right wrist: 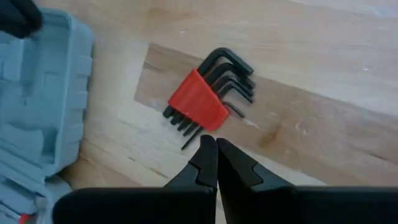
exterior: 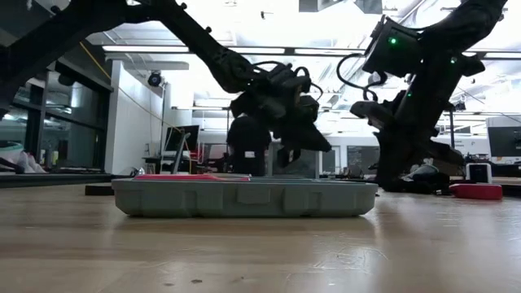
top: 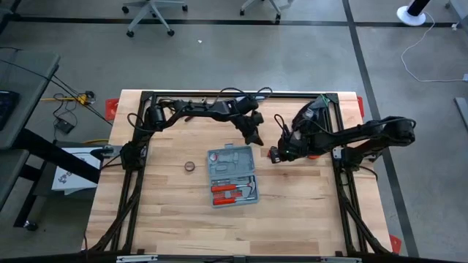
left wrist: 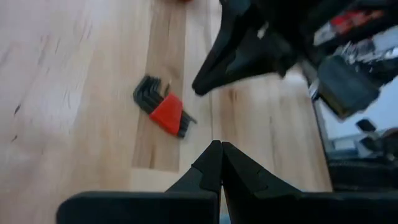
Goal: Prefit tool cases
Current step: Put the orange hex key set into the gray tool case
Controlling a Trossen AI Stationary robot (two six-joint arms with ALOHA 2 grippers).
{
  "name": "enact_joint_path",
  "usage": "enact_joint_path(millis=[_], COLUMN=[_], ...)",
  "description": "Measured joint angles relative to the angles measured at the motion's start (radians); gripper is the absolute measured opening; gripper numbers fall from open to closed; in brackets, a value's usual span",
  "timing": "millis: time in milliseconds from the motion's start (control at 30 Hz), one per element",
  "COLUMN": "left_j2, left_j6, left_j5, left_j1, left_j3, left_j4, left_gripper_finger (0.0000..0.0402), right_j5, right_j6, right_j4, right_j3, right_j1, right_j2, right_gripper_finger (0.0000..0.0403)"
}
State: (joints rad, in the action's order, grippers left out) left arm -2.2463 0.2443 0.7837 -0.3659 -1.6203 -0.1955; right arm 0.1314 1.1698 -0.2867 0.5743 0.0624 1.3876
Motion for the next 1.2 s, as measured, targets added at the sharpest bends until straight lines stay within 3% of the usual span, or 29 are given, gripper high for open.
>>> enact_joint_path(millis=[133, 400, 633, 900, 1200], left_j2=[-0.027, -0.167, -0.177, -0.179, -0.187], left_j6=[0.081, 0.223, 0.274, 0.294, 0.315], left_j5=[-0.005, 0.027, 0.026, -0.103, -0.226], left_j1=[0.015, 0.017, 0.015, 0.064, 0.054], left_j3=[-0.027, -0.188, -0.189, -0.189, -0.193], left_j4=[0.044, -0.064, -0.093, -0.106, -0.153], left_gripper_finger=[0.0, 0.0002, 0.005, 0.0113, 0.0122], right_j5=[0.009, 0.009, 0.003, -0.028, -0.024], right_j6=[-0.008, -0.024, -0.027, -0.045, -0.022], right_j4=[0.002, 0.008, 0.025, 0.089, 0.127], right_j3=[0.0, 0.0, 0.0, 0.001, 0.004], right_j1=[0.013, 0.025, 0.022, 0.022, 0.021], right_j2=[0.009, 0.013, 0.037, 0.102, 0.131], right_gripper_finger=[0.0, 0.0, 0.0, 0.0, 0.0])
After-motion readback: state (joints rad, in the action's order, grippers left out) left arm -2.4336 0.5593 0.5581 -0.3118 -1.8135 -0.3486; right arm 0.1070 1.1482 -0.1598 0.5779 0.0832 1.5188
